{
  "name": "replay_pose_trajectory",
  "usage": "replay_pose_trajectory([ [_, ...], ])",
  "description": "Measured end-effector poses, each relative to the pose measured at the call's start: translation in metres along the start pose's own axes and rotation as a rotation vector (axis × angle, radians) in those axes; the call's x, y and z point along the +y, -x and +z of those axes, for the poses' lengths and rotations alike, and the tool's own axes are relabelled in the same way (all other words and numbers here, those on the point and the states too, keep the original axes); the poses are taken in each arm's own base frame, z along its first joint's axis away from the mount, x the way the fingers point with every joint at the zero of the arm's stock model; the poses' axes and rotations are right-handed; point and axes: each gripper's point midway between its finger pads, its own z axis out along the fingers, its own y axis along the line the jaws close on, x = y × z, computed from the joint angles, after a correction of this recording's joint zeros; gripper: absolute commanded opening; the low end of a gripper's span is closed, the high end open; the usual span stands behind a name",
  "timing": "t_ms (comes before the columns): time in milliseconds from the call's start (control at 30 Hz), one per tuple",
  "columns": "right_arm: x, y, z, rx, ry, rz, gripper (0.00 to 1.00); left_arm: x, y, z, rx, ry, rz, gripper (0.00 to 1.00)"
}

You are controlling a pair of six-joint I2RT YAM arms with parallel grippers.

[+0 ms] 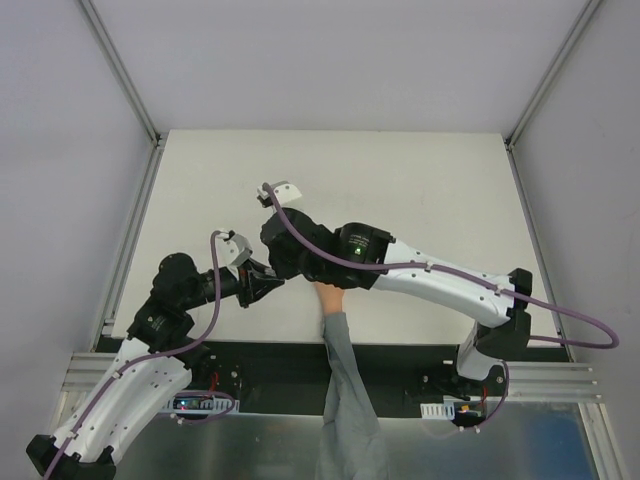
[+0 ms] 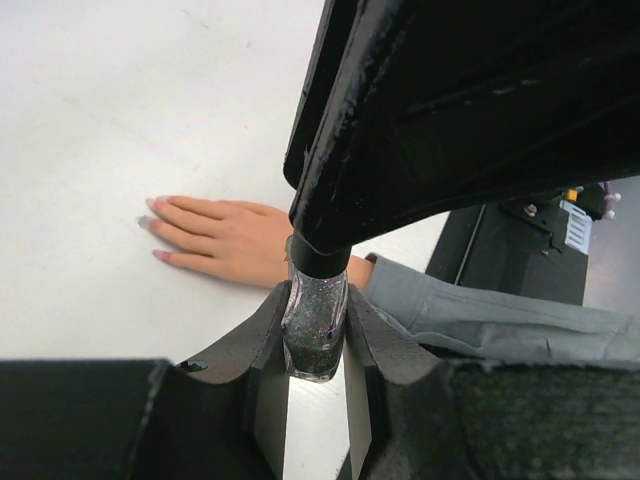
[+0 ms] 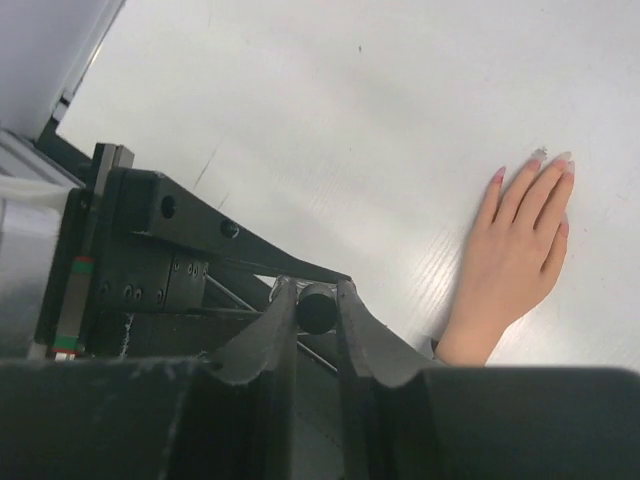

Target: Paint the nails

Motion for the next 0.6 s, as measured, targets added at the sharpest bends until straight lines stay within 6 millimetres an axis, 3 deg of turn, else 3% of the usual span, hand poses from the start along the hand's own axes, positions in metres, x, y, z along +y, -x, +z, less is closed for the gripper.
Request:
replay_pose_trajectory([
  [100, -0.002, 0.007, -0.001, -0.04, -0.031, 0.044, 0.07, 0.004, 0.006, 0.002, -0.02, 0.015, 0.016, 0.0],
  [133, -0.002, 0.008, -0.002, -0.048, -0.034, 0.049, 0.19, 0.004, 0.007, 0.002, -0.025, 0.015, 0.02, 0.0],
  [200, -0.002, 0.01, -0.004, -0.058, -0.034, 0.047, 0.32, 0.004, 0.011, 0.003, -0.036, 0.013, 0.029, 0.0],
  [233, -0.002, 0.011, -0.005, -0.06, -0.029, 0.038, 0.45, 0.004, 0.012, 0.003, -0.041, 0.012, 0.032, 0.0],
  [333, -0.003, 0.008, -0.009, -0.031, 0.004, -0.023, 0.62, -0.001, 0.023, 0.003, -0.074, -0.013, 0.058, 0.0],
  [433, -0.007, 0.009, -0.018, -0.005, 0.073, -0.109, 0.7, -0.012, 0.034, 0.003, -0.102, -0.074, 0.081, 0.0],
  [600, -0.023, 0.003, -0.046, 0.01, 0.278, -0.212, 0.73, -0.034, 0.041, 0.003, -0.112, -0.202, 0.068, 0.0],
])
